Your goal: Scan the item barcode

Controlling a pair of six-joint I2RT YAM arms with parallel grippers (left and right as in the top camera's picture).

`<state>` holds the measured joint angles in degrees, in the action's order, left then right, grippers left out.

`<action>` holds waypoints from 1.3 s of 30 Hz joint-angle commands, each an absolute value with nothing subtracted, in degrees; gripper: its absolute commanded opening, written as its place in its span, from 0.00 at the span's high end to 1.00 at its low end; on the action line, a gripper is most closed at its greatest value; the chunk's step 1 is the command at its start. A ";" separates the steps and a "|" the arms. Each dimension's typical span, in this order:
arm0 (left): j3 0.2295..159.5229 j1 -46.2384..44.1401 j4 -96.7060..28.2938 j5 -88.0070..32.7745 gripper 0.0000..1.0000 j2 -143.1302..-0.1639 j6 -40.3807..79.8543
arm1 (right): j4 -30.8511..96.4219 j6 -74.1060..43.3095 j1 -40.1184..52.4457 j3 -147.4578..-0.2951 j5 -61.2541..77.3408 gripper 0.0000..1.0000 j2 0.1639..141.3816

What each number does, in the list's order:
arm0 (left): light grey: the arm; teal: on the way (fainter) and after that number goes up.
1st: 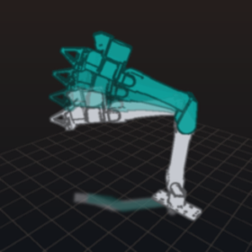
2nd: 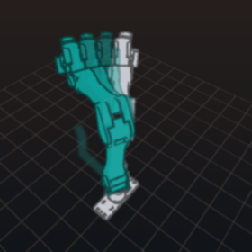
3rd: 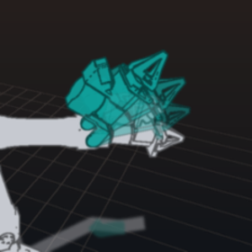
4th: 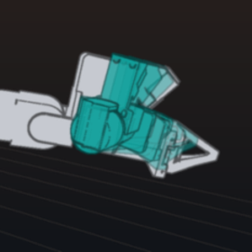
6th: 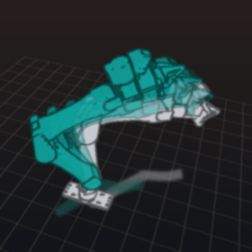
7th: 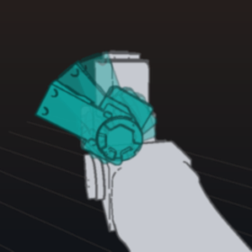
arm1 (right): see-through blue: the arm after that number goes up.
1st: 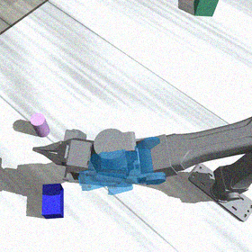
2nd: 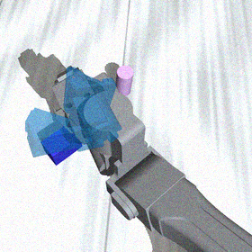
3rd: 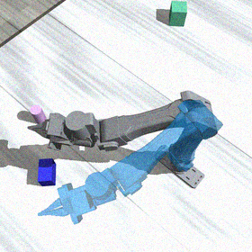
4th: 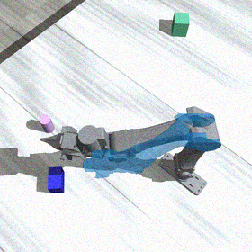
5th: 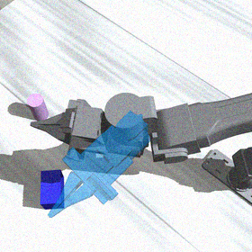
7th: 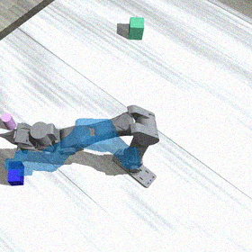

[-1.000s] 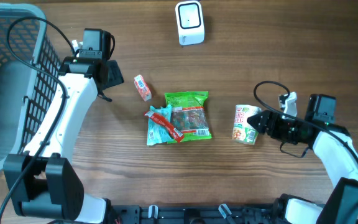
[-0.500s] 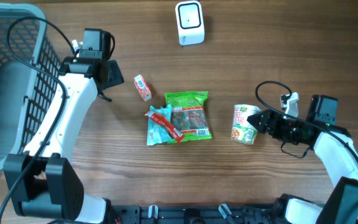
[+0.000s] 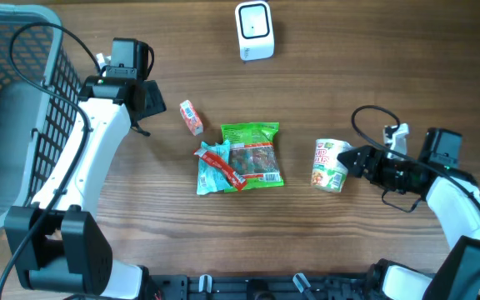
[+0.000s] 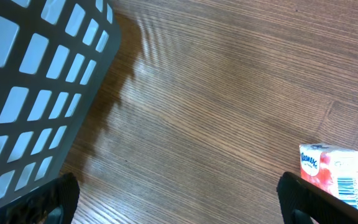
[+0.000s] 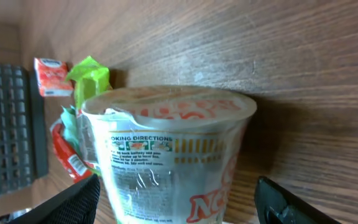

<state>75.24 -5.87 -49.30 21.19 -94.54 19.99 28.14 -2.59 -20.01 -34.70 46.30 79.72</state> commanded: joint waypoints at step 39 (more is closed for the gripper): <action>75.18 -5.67 -49.25 21.93 0.00 -94.21 19.29 | 29.69 -1.37 -18.92 -32.16 41.95 0.37 78.54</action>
